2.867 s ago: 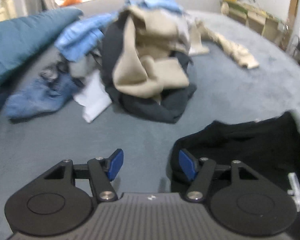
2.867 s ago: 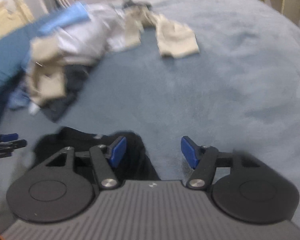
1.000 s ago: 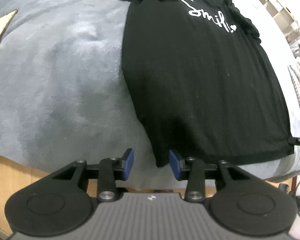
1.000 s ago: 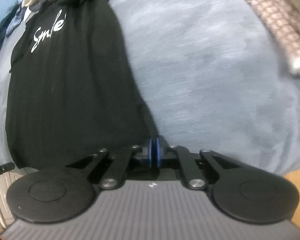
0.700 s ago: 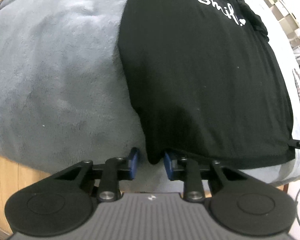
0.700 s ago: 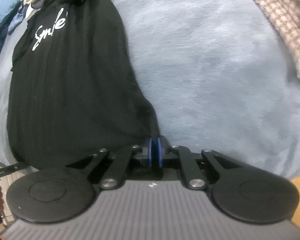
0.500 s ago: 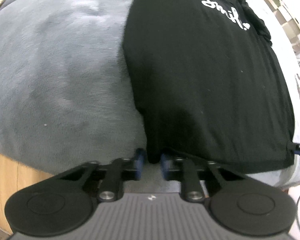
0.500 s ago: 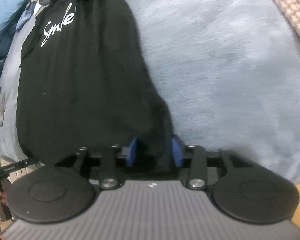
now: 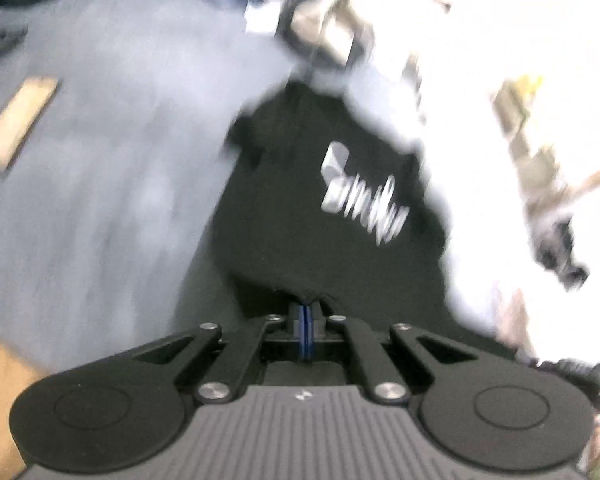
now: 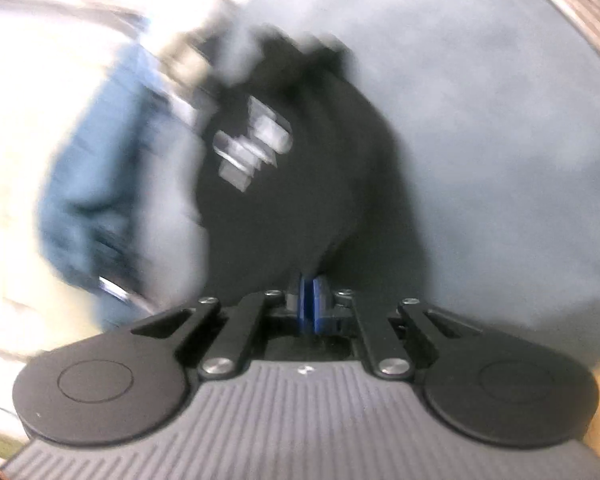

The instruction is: Fold clothes

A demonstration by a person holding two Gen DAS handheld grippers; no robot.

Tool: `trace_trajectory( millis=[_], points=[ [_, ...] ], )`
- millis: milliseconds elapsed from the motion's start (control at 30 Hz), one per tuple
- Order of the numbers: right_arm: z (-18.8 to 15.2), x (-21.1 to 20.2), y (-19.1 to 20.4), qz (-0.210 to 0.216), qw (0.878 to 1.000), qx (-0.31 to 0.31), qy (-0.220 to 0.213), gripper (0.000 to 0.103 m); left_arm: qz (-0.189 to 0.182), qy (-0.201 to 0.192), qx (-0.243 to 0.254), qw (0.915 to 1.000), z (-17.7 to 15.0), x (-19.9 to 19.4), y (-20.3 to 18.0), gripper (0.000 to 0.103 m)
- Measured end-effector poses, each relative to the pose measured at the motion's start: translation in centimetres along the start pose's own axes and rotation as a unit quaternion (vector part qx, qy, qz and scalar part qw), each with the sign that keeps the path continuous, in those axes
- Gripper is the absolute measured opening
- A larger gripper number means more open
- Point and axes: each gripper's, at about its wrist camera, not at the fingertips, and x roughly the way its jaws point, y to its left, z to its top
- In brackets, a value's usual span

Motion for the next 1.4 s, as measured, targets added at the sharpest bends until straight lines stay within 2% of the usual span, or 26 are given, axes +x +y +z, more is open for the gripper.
trace_trajectory(
  millis=[100,167,267,333,433,500,567,600,667,733,833,933,1033,1100,1200,1333,1400],
  points=[
    [7.4,1.9,3.4,0.048,0.997,-0.01,-0.054,0.003,-0.03,-0.065,-0.001,0.9974,9.3,0.5,-2.3,0.002],
    [13.3,3.0,7.3,0.08,0.992,-0.033,-0.09,0.003,-0.038,-0.122,0.026,0.9915,15.7,0.5,-5.4,0.002],
    [21.1,3.1,15.2,0.129,0.978,-0.083,-0.143,0.003,-0.07,-0.206,0.054,0.9745,24.4,-1.9,-10.8,0.002],
    [25.1,1.7,21.5,0.173,0.96,-0.122,-0.183,0.003,-0.094,-0.267,0.083,0.9554,28.7,-5.0,-15.2,0.002],
    [27.8,-3.2,29.7,0.246,0.922,-0.189,-0.234,0.003,-0.134,-0.329,0.119,0.9271,30.9,-9.8,-19.4,0.002],
    [27.5,-7.0,32.3,0.27,0.903,-0.221,-0.252,0.003,-0.157,-0.353,0.136,0.9121,30.7,-12.7,-20.8,0.002],
    [26.3,-10.1,33.7,0.285,0.889,-0.246,-0.263,0.003,-0.171,-0.358,0.148,0.9057,28.9,-14.4,-20.9,0.002],
    [25.3,-11.2,33.6,0.287,0.887,-0.251,-0.261,0.003,-0.174,-0.356,0.153,0.9053,27.7,-14.9,-20.8,0.002],
    [23.2,-13.1,32.4,0.286,0.888,-0.254,-0.255,0.003,-0.163,-0.34,0.161,0.912,24.9,-15.0,-20.0,0.002],
    [20.8,-14.3,30.1,0.276,0.897,-0.244,-0.244,0.003,-0.146,-0.315,0.164,0.9233,21.7,-14.8,-18.7,0.002],
    [17.2,-12.8,25.3,0.249,0.921,-0.198,-0.224,0.003,-0.109,-0.262,0.153,0.9464,17.3,-12.9,-16.1,0.002],
    [13.5,-10.7,19.5,0.212,0.945,-0.142,-0.207,0.003,-0.07,-0.203,0.129,0.9681,13.2,-9.2,-13.4,0.002],
    [9.9,-6.6,13.4,0.168,0.965,-0.078,-0.187,0.003,-0.029,-0.148,0.118,0.9815,9.6,-3.9,-10.8,0.002],
    [7.2,-3.7,8.7,0.135,0.976,-0.031,-0.169,0.003,0.003,-0.11,0.129,0.9856,7.3,-0.1,-9.1,0.002],
    [3.1,0.0,2.0,0.083,0.986,0.034,-0.138,0.003,0.043,-0.024,0.124,0.991,4.1,6.3,-5.7,0.002],
    [-1.1,5.1,-4.0,0.01,0.993,0.079,-0.092,0.003,0.088,0.059,0.122,0.9869,0.8,12.5,-1.3,0.002],
    [-2.5,7.0,-6.7,-0.022,0.993,0.097,-0.069,0.003,0.099,0.079,0.123,0.9843,0.6,13.9,-0.5,0.002]
  ],
)
